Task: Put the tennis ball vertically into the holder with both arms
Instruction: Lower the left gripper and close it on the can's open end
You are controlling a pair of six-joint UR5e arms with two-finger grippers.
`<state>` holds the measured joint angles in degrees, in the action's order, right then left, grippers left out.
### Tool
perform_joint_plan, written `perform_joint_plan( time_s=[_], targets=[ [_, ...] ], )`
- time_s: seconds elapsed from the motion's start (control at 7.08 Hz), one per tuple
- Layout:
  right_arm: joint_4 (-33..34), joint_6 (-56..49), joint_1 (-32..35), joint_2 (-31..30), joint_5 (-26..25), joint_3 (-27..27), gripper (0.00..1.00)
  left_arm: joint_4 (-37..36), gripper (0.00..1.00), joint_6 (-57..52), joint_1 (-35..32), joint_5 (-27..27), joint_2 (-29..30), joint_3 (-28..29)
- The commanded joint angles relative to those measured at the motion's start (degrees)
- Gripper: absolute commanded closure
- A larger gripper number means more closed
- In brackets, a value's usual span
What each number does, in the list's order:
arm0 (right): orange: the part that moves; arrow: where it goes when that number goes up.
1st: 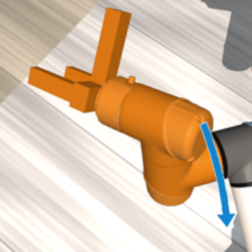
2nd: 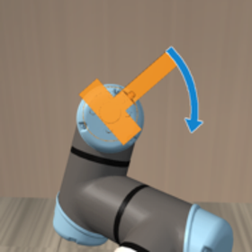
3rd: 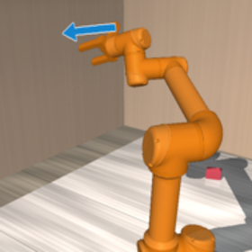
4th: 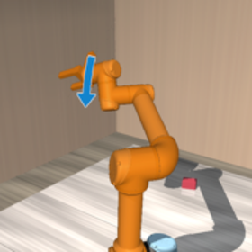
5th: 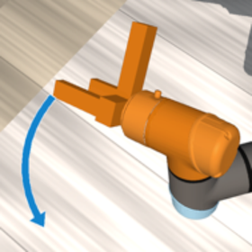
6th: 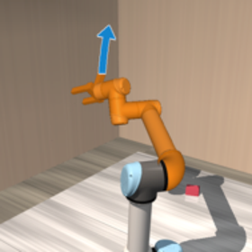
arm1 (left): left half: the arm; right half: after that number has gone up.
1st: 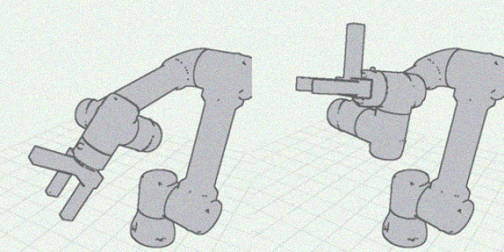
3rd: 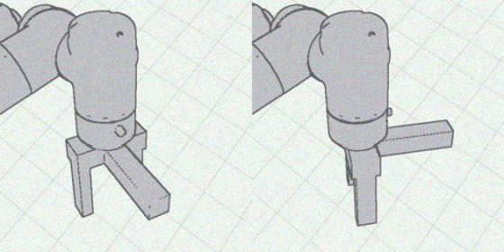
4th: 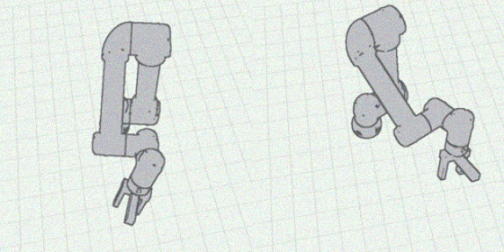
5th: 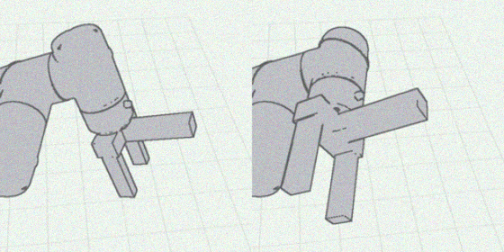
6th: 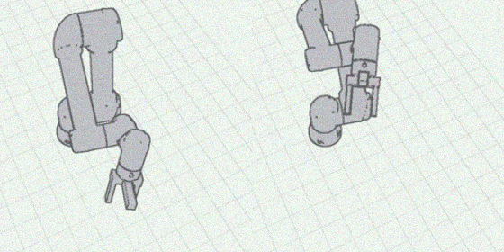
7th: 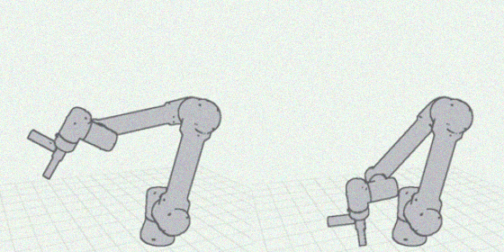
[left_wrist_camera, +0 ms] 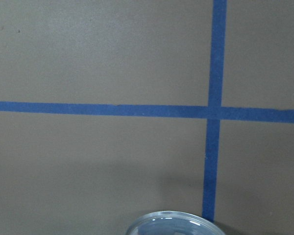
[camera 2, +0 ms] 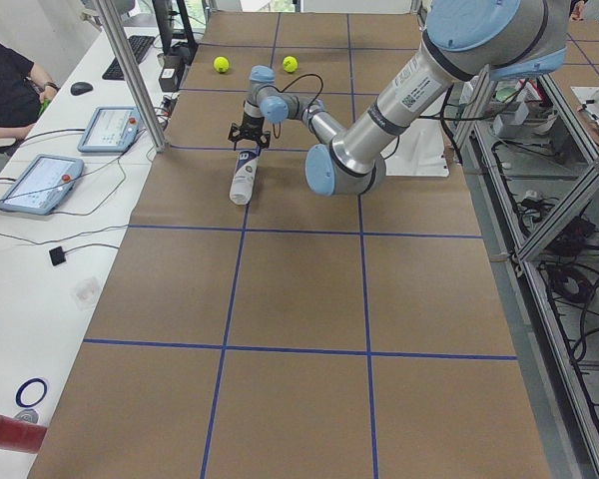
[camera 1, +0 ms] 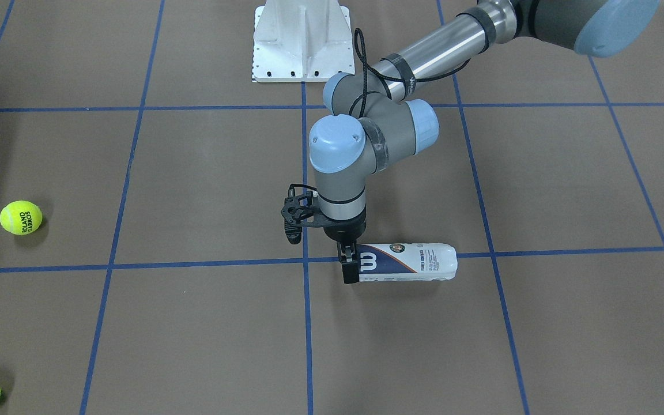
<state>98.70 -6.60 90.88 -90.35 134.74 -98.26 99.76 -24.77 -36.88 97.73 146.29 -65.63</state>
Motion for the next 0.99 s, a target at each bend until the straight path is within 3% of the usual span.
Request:
perform_joint_plan(
  time_s=[0.0, 0.85],
  targets=[
    [0.00, 0.00, 0.00, 0.00, 0.00, -0.09, 0.00, 0.00, 0.03, 0.07, 0.06, 0.00, -0.04, 0.24],
    [0.00, 0.00, 0.00, 0.09, 0.00, -0.27, 0.00, 0.18, 0.03, 0.07, 0.76, 0.00, -0.04, 1.21]
  ],
)
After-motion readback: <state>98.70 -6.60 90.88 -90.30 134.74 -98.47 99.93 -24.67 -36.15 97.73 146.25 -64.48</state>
